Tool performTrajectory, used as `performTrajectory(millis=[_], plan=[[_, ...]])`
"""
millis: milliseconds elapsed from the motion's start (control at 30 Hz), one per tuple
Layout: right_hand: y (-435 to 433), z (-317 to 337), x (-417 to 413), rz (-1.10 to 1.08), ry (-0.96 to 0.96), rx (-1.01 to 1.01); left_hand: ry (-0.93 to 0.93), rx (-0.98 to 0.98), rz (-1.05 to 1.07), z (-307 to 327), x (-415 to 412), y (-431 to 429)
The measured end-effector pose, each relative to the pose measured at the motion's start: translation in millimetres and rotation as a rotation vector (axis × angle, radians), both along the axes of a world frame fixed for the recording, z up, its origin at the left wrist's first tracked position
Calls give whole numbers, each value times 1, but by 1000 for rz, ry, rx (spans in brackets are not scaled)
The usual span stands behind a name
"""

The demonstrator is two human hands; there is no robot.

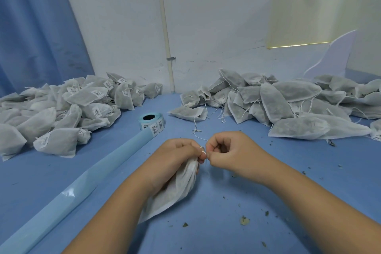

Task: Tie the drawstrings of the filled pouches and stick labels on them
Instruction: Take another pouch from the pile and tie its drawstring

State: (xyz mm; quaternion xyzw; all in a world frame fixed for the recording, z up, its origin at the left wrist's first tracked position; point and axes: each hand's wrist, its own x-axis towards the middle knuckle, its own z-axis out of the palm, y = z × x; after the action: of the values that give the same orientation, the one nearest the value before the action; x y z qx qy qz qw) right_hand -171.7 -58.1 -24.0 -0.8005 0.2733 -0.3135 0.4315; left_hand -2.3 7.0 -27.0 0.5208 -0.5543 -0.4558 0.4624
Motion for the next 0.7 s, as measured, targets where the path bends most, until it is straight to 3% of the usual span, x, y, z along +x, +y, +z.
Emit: performTrajectory(millis=[333, 533, 700], plan=[[-6, -7, 0, 53, 7, 15, -141, -74, 109, 0, -4, 0], [-10, -10, 0, 50, 11, 30, -308, -215, 162, 2, -7, 2], [-9, -9, -1, 45, 4, 35, -315, -243, 185, 1, -13, 2]])
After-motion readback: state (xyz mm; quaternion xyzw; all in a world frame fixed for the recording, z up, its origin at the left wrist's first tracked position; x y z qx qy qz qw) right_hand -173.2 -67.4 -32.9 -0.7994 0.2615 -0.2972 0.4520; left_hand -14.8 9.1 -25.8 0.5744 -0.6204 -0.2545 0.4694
